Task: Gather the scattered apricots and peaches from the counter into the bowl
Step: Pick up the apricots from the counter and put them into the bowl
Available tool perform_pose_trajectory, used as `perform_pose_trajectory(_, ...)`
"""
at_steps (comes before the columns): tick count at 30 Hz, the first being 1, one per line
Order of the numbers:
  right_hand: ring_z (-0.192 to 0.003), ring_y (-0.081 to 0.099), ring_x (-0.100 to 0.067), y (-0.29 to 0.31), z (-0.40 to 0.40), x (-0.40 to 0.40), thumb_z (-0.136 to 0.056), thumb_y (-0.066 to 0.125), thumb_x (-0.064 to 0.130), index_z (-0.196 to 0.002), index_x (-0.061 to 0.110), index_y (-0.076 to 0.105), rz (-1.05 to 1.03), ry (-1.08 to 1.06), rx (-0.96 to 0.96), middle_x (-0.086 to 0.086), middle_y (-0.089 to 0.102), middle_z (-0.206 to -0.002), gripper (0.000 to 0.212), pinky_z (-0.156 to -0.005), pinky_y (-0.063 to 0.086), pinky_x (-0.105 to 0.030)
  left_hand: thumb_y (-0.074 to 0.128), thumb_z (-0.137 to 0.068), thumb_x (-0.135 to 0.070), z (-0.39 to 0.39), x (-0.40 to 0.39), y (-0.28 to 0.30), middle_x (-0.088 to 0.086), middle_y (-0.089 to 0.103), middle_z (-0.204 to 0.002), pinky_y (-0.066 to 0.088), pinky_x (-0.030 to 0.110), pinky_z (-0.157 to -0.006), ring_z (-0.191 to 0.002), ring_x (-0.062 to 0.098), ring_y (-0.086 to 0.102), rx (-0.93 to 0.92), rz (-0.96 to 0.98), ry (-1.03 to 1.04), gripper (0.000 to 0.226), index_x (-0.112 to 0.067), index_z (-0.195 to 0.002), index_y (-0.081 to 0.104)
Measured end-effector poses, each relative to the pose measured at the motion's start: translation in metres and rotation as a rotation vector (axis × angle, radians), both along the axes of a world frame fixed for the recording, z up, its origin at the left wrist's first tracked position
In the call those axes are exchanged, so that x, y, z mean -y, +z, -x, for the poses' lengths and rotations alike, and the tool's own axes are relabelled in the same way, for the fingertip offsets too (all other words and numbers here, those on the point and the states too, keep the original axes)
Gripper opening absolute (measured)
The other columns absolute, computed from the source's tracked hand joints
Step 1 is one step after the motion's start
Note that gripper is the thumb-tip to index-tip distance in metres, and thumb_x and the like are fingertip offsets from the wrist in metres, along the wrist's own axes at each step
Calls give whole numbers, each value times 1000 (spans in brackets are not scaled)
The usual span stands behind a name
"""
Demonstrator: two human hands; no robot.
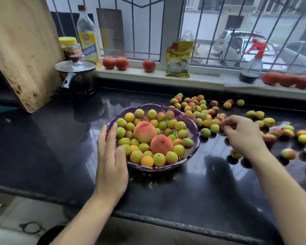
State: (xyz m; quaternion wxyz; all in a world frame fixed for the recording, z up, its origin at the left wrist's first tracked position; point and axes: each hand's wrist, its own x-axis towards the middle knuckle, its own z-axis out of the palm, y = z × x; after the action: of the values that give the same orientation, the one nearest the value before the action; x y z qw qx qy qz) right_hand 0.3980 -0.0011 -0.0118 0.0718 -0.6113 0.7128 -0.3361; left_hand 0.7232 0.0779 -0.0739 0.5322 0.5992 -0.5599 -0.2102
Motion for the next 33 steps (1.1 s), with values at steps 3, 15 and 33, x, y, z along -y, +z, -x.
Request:
perform_pose_trajectory(3, -90, 61, -28, -3, 9, 14, -94, 54, 11, -102, 18, 73, 42, -70, -95, -10, 72, -102, 21, -74, 45, -33, 29, -99, -48, 10, -4, -2, -14, 32, -158, 22, 30, -121, -149, 3, 26, 115, 68, 81, 64, -26, -159, 39)
perform_pose_trajectory(15, -101, 55, -27, -51, -30, 25, -96, 63, 24, -123, 12, 60, -2, 147, -390, -10, 54, -112, 30, -81, 50, -37, 46, -93, -48, -2, 12, -2, -9, 63, -145, 45, 43, -117, -133, 9, 60, -457, -27, 109, 46, -45, -139, 52)
perform_pose_trajectory(33, -106, 71, -22, -24, -22, -1, -104, 48, 13, -115, 21, 70, -57, 391, 1036, -2, 72, -119, 25, -89, 57, -36, 45, -108, -26, -24, 69, 22, 9, 78, -121, 59, 42, -94, -115, 26, 73, -777, -116, -104, 32, -18, -129, 67)
